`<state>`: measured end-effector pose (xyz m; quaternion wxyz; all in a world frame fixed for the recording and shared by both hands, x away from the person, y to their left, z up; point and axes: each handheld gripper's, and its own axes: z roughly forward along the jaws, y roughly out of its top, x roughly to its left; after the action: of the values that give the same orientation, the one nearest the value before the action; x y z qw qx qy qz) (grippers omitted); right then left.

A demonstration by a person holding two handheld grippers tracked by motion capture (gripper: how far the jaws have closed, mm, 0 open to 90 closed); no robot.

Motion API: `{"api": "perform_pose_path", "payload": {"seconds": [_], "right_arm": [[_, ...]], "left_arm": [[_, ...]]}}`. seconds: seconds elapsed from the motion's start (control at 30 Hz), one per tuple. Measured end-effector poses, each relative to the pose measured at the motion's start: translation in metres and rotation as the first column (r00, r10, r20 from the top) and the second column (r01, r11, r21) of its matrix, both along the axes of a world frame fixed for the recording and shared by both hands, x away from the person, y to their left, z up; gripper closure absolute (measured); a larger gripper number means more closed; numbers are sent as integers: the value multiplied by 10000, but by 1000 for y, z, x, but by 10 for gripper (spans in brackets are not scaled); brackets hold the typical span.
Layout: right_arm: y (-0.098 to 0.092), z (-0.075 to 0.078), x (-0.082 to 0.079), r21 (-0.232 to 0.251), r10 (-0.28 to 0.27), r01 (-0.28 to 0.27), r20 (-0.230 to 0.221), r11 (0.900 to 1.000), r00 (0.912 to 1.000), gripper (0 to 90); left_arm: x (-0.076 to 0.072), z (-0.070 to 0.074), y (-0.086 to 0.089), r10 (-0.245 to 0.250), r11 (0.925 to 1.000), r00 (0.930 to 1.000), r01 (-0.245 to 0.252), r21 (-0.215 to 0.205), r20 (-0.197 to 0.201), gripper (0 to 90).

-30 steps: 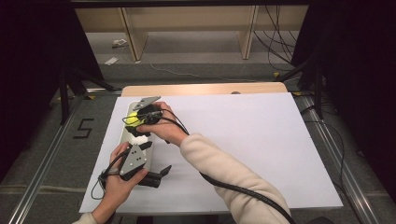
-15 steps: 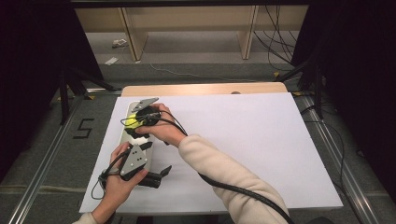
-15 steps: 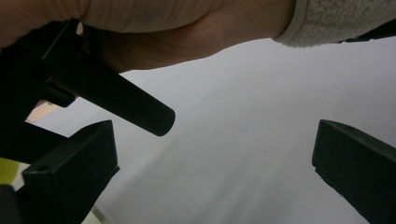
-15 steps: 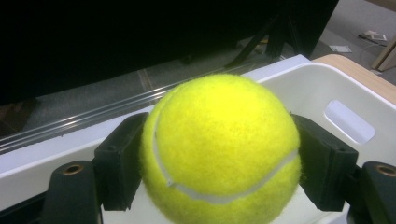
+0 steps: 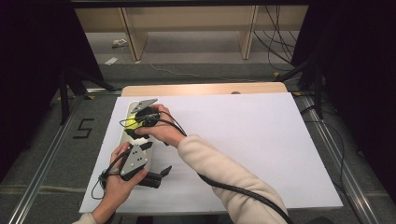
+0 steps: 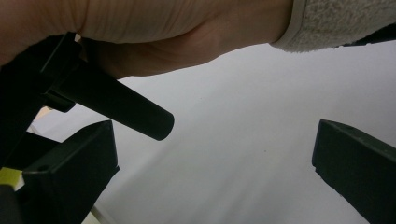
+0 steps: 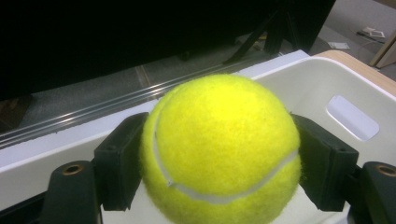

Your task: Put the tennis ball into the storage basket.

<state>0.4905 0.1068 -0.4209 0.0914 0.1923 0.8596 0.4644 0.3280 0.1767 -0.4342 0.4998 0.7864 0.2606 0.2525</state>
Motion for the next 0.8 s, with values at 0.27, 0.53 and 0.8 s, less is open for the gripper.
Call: {"api": "perform_pose_path", "payload": {"seconds": [0.27,0.53,0.8], "right_arm": [[2,-2,0,-8,-31,31,-13,10000,10000,265],[3,-4,1,-46,-151,151,-33,9999,9999,260],[2,0,2,234,-338,336,83,9992,9994,200]], "left_arm": [[0,0,0,17,10000,10000,-17,-22,-12,0],[0,0,0,8,10000,10000,-8,-22,-15,0],[0,0,0,1,10000,10000,-1,-20,3,0]]}}
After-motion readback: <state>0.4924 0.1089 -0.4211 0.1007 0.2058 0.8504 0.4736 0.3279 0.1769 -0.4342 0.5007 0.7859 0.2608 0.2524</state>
